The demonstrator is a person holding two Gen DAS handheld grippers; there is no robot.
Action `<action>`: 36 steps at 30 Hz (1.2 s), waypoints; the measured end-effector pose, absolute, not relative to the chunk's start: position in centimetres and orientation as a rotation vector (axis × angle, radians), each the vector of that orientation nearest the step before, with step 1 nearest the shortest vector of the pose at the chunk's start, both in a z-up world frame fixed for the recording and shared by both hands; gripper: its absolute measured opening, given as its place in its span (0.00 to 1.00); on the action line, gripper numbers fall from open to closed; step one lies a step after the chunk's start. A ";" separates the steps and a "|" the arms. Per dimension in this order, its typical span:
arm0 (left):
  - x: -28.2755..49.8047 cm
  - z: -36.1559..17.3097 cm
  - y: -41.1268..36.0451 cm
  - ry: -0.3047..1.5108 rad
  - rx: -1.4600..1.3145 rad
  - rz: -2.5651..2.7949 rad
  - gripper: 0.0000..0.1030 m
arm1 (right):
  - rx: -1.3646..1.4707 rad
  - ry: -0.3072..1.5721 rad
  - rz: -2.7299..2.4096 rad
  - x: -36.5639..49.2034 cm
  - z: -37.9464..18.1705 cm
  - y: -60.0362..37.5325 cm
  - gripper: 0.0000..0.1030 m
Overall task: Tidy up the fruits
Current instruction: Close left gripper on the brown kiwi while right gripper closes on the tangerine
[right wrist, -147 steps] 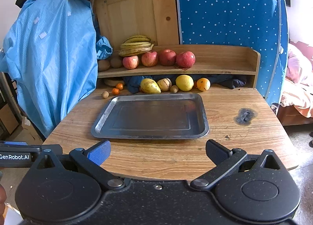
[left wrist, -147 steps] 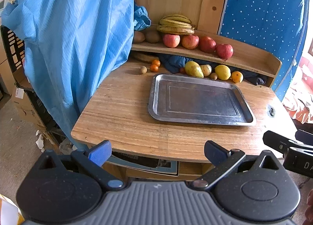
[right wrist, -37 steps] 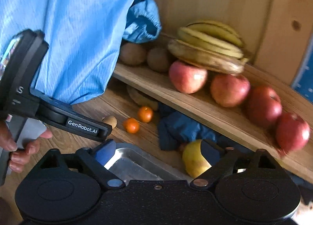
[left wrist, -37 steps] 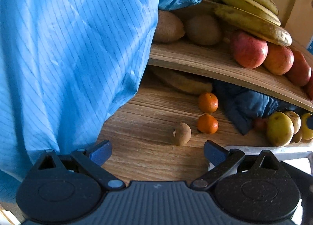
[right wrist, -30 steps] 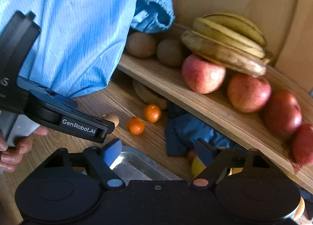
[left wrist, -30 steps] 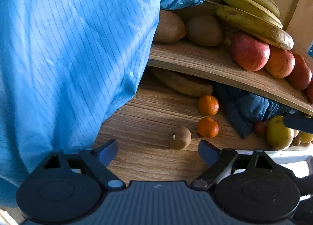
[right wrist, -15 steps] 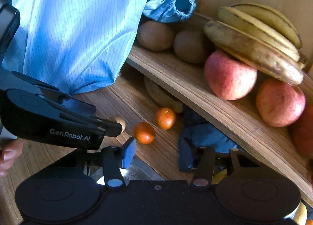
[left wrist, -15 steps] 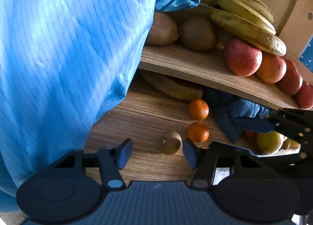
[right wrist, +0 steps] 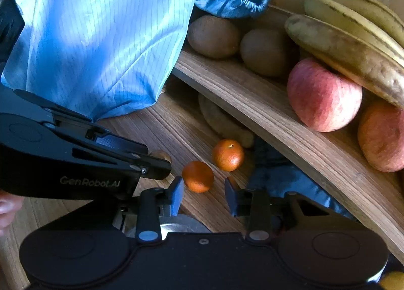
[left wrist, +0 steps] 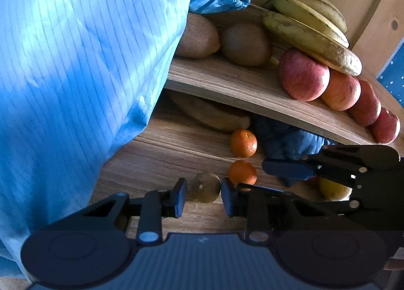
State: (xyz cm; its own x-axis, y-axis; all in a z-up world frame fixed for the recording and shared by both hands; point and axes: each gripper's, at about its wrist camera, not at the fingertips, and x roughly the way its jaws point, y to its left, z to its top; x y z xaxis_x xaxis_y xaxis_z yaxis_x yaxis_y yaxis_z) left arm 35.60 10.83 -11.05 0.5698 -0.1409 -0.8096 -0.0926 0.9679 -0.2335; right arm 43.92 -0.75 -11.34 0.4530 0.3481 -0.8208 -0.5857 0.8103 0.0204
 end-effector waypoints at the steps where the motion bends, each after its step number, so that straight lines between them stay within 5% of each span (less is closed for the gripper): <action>1: 35.6 -11.1 10.9 0.968 -0.264 -0.028 0.31 | -0.284 0.936 0.588 43.9 -11.4 -0.7 0.36; 9: 35.7 -11.3 11.1 0.973 -0.270 -0.022 0.27 | -0.292 0.936 0.599 44.6 -12.3 0.0 0.36; 12: 35.5 -11.3 11.1 0.971 -0.273 -0.022 0.26 | -0.284 0.940 0.610 44.7 -12.5 0.1 0.28; 36: 33.8 -9.8 9.2 0.936 -0.237 -0.117 0.26 | -0.180 0.876 0.479 39.7 -8.9 -4.5 0.27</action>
State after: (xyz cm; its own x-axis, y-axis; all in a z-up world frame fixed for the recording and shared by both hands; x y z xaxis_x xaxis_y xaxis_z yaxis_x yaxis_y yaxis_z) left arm 33.80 9.24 -9.84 0.5892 -0.2018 -0.7824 -0.0034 0.9677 -0.2522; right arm 39.72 -4.46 -8.92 0.5432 0.3283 -0.7727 -0.4731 0.8800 0.0413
